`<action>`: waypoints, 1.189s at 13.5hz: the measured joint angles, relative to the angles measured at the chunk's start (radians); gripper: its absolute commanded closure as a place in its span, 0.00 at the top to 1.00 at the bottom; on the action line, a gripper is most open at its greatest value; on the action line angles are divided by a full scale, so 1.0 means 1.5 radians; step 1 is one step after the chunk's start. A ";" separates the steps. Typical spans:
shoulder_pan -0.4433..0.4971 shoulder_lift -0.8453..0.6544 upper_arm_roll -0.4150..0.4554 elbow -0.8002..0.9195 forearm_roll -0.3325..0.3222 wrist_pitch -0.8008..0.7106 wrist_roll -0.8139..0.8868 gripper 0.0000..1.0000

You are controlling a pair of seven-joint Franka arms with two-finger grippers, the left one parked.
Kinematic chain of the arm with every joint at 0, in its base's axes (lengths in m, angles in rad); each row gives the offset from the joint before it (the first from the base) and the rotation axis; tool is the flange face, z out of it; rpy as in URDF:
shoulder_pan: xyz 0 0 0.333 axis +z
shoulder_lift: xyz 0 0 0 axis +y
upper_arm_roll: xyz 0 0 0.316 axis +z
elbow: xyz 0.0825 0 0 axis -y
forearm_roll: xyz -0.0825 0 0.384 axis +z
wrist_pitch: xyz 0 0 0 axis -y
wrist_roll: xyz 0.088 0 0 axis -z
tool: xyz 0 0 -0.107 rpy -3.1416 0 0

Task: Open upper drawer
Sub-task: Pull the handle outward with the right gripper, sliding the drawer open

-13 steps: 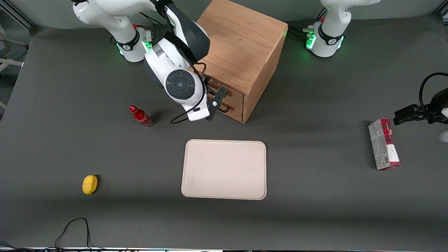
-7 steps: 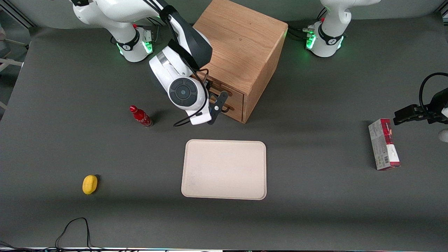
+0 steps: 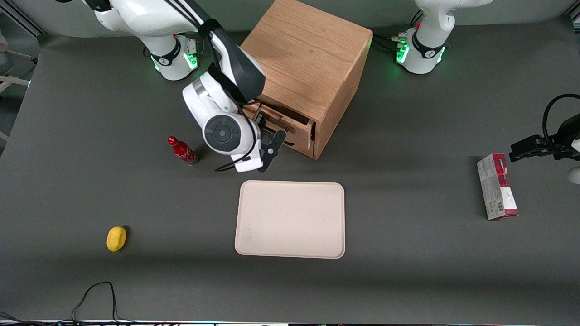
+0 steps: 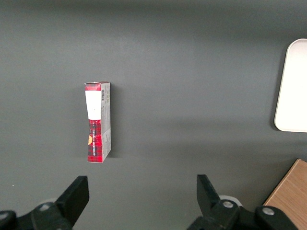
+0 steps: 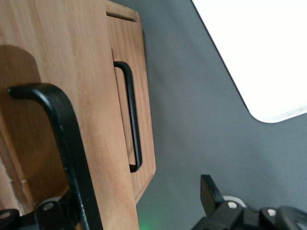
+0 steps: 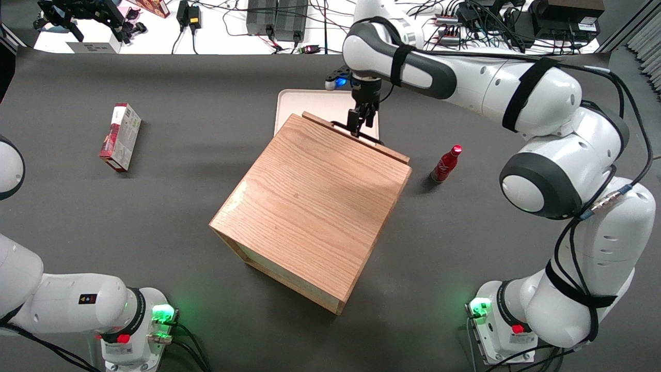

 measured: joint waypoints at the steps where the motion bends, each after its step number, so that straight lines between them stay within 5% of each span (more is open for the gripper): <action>1: -0.006 0.000 0.000 0.000 0.000 0.001 -0.002 1.00; 16: -0.071 0.046 -0.002 0.065 0.000 0.024 -0.009 1.00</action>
